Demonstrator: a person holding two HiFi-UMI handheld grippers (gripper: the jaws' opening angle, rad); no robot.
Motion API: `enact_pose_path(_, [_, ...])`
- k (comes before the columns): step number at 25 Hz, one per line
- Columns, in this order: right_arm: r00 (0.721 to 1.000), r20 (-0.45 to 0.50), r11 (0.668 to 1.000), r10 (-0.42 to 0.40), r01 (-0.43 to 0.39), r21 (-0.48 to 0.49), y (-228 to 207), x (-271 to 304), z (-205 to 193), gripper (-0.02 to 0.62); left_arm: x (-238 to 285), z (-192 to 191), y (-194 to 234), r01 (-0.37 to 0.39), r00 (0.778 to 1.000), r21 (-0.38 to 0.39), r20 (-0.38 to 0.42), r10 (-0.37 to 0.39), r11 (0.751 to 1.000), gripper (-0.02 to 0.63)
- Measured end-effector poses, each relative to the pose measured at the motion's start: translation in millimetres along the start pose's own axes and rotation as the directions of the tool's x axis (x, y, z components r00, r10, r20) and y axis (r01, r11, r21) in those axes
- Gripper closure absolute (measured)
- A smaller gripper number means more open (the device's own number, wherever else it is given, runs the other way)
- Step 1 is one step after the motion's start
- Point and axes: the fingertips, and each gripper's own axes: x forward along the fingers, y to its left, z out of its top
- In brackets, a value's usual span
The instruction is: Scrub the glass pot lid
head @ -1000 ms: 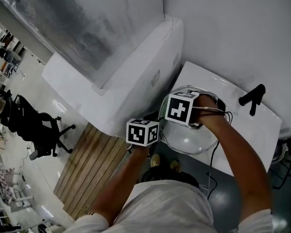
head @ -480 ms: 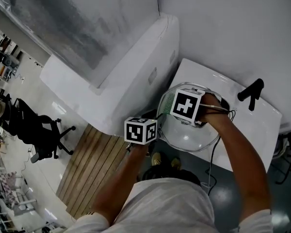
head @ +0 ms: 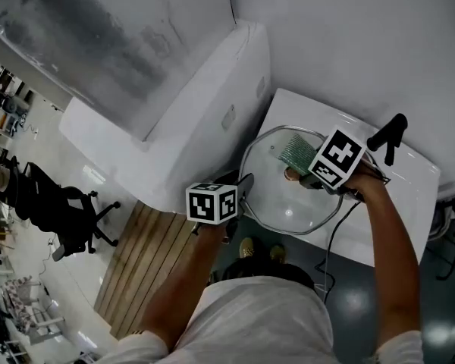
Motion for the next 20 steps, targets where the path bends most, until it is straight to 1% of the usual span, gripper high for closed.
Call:
enact_pose_path(3, [0.997,0.074,0.995,0.028,-0.036,0.098,-9.3,-2.6,-15.6,0.247,-0.4,0.3,0.1,0.000,1.000,-0.002,-0.001,0.000,1.000,0.423])
enact_pose_path(6, [0.983,0.168,0.975,0.068,-0.101,0.197,-14.7,-3.5,-27.2,0.247,-0.3,0.1,0.5,-0.003,1.000,-0.001,-0.003,0.003,1.000,0.423])
enact_pose_path(8, [0.972,0.221,0.960,0.073,-0.128,0.248,-19.5,-4.5,-34.7,0.247,0.3,-0.4,0.3,-0.005,1.000,-0.001,-0.006,0.005,1.000,0.423])
enact_pose_path(11, [0.964,0.262,0.943,0.047,-0.129,0.307,-29.1,-6.6,-48.1,0.247,0.2,0.0,-0.1,-0.008,1.000,0.000,-0.006,0.008,1.000,0.423])
enact_pose_path(16, [0.960,0.279,0.912,0.006,-0.119,0.391,-41.7,-1.2,-72.2,0.247,-0.1,0.1,0.7,-0.011,1.000,0.000,-0.005,0.011,1.000,0.423])
enact_pose_path(18, [0.957,0.289,0.908,-0.017,-0.107,0.405,-42.6,-1.8,-76.7,0.247,-0.3,0.0,0.2,-0.011,1.000,0.000,-0.004,0.011,1.000,0.423])
enact_pose_path(20, [0.952,0.303,0.914,-0.047,-0.082,0.397,-39.8,-7.6,-75.0,0.247,-0.3,0.1,-0.1,-0.011,1.000,0.000,-0.003,0.011,1.000,0.423])
